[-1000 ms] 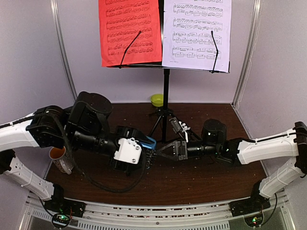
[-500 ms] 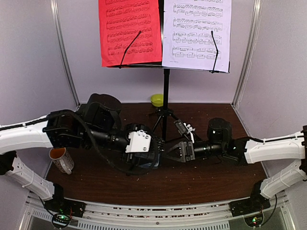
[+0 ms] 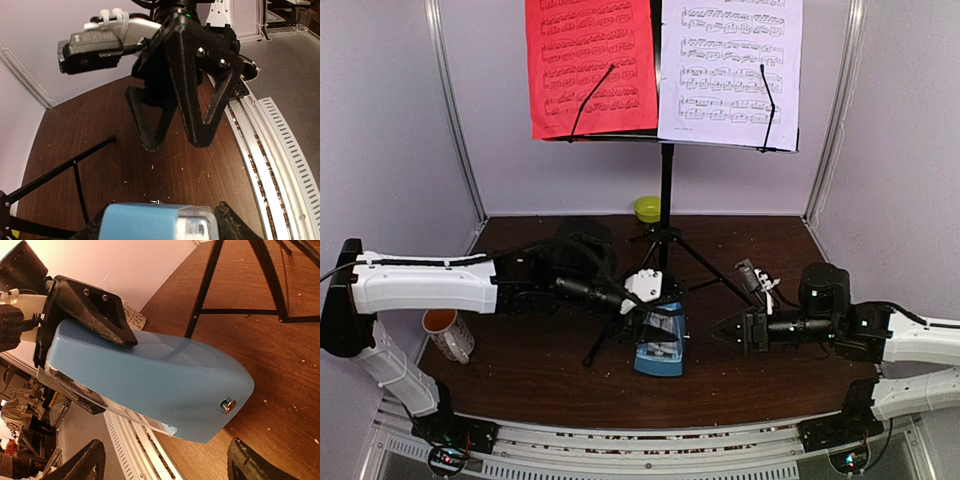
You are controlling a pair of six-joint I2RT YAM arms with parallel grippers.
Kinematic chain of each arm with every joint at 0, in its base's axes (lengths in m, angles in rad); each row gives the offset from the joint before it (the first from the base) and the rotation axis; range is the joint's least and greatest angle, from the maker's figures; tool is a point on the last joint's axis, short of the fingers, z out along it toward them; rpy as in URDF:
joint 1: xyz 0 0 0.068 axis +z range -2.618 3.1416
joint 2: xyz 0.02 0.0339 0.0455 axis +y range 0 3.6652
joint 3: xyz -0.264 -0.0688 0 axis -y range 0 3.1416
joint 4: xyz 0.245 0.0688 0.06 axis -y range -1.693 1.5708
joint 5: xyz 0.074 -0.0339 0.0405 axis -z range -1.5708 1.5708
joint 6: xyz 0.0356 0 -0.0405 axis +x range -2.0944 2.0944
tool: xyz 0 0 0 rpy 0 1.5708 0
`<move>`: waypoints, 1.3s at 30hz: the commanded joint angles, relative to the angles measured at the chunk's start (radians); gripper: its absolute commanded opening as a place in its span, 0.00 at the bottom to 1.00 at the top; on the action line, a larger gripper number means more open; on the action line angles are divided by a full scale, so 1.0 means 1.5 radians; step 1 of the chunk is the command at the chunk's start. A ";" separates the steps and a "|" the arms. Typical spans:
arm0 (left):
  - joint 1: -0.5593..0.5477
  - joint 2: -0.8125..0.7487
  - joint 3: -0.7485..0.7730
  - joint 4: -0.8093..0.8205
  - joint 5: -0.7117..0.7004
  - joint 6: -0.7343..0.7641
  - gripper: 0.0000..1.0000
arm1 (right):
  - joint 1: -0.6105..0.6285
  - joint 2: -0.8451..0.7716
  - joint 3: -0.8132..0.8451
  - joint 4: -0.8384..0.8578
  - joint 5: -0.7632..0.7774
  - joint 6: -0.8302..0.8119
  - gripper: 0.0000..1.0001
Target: Set up the instrument practice props
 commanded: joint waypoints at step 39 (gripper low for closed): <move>0.051 0.055 0.067 0.008 0.053 0.019 0.97 | 0.012 -0.084 -0.053 -0.121 0.120 -0.104 0.78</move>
